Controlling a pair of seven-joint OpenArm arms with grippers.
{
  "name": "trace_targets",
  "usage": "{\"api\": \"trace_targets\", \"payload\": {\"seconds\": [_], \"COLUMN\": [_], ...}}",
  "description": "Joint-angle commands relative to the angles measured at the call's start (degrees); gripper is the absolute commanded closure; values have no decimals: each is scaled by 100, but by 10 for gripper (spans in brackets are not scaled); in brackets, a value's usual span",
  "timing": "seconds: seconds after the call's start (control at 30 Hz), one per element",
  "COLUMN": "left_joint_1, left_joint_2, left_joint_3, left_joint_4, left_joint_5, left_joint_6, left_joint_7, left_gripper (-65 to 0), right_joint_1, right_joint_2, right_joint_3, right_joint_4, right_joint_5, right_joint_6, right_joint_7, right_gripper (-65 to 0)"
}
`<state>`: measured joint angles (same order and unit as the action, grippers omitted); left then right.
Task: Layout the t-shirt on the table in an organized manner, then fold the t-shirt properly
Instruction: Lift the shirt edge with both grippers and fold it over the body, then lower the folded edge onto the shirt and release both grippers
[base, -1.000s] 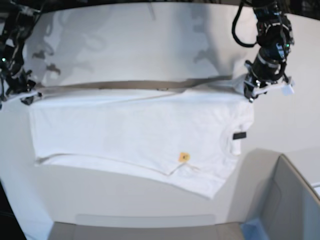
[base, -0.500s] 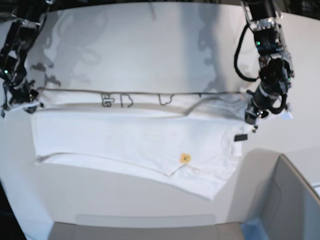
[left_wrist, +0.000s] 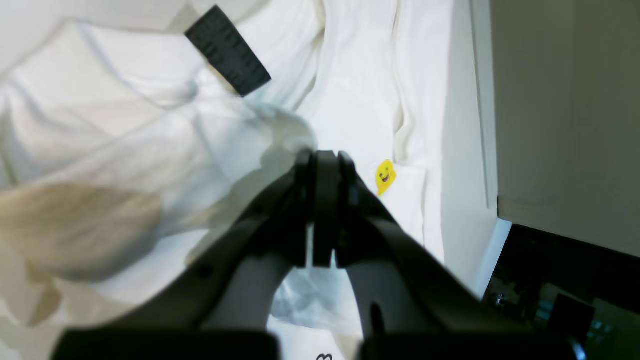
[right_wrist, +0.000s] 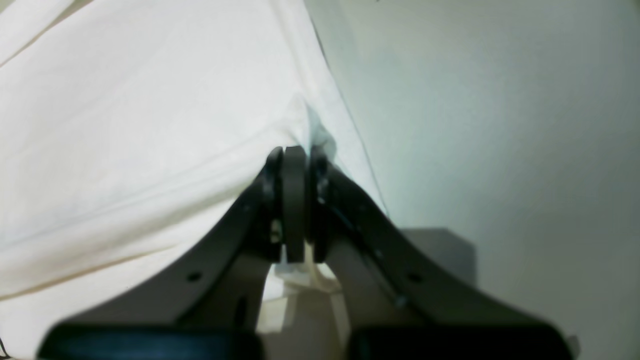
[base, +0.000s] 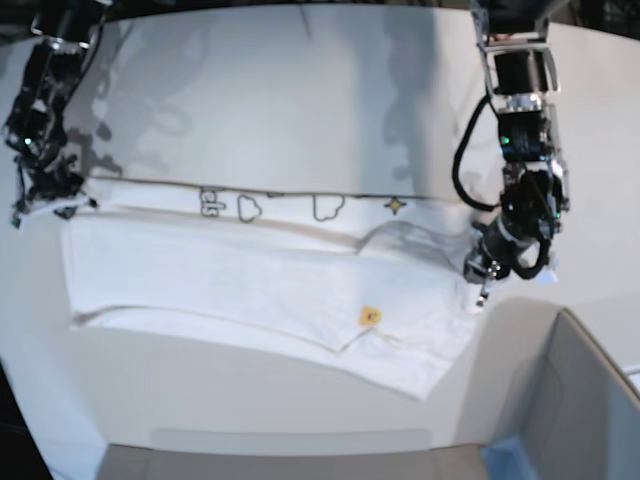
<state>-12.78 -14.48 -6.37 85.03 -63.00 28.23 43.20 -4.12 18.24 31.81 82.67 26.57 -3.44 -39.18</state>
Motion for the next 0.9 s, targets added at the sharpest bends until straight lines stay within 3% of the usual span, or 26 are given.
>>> {"api": "trace_targets", "payload": {"seconds": [0.0,0.7,0.87], "left_joint_1": [-221,-881,-898], "left_joint_2": [-77,-77,-42], "left_joint_3": [-18,-18,-27], "left_joint_4": [11,-939,-947], "left_joint_5": [-7,1,749], "left_joint_6": [-67,-67,-67], "left_joint_7": [-78,-140,-140], "left_gripper": [0,0,0], "right_joint_1": [74,408,539], "right_joint_2": [114,114,141], "right_joint_3": [49,23,23], "right_joint_4": [124,-17,-325], "right_joint_5": [-33,-33,-41], "right_joint_6": [-21,-21,-21], "right_joint_7": [151,160,160], "right_gripper": [0,0,0]}}
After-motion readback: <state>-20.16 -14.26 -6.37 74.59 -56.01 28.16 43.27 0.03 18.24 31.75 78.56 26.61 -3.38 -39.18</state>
